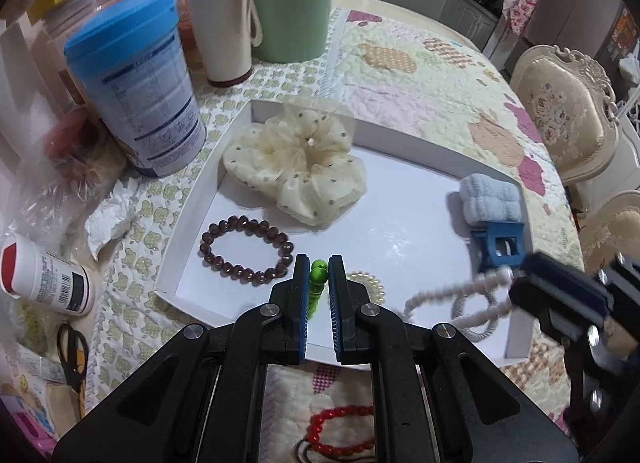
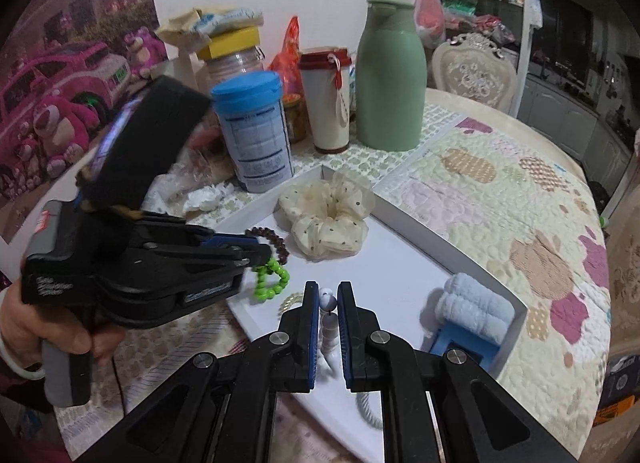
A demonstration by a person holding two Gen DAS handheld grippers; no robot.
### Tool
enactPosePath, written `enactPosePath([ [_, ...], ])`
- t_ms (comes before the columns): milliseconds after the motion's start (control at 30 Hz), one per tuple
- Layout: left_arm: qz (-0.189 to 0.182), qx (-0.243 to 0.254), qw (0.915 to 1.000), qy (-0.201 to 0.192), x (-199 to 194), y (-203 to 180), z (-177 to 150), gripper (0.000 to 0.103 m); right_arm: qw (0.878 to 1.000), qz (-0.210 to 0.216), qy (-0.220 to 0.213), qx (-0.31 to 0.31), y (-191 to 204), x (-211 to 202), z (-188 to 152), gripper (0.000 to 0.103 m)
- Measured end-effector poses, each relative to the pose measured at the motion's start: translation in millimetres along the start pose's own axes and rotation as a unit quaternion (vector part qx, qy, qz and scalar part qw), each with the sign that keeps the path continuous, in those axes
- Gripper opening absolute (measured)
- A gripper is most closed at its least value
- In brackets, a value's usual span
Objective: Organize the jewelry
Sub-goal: 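Carry the green and white bead bracelets over the tray with both tools, then release both bracelets into the tray and open both tools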
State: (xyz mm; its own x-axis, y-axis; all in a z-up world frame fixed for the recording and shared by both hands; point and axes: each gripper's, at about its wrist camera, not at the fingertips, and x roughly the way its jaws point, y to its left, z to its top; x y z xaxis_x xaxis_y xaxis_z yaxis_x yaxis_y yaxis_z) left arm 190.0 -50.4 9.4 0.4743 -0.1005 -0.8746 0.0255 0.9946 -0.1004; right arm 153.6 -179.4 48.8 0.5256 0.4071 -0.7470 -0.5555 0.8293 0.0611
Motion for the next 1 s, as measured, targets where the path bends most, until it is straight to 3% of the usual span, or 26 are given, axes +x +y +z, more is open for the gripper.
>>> enactPosePath([
  [567, 0.011, -0.050, 0.9983, 0.030, 30, 39, -8, 0.008, 0.999, -0.024, 0.044, 0.022, -65, 116, 41, 0.009],
  [1000, 0.015, -0.056, 0.9978, 0.030, 34, 37, -9, 0.009, 0.998, -0.029, 0.041, 0.032, -68, 138, 42, 0.010],
])
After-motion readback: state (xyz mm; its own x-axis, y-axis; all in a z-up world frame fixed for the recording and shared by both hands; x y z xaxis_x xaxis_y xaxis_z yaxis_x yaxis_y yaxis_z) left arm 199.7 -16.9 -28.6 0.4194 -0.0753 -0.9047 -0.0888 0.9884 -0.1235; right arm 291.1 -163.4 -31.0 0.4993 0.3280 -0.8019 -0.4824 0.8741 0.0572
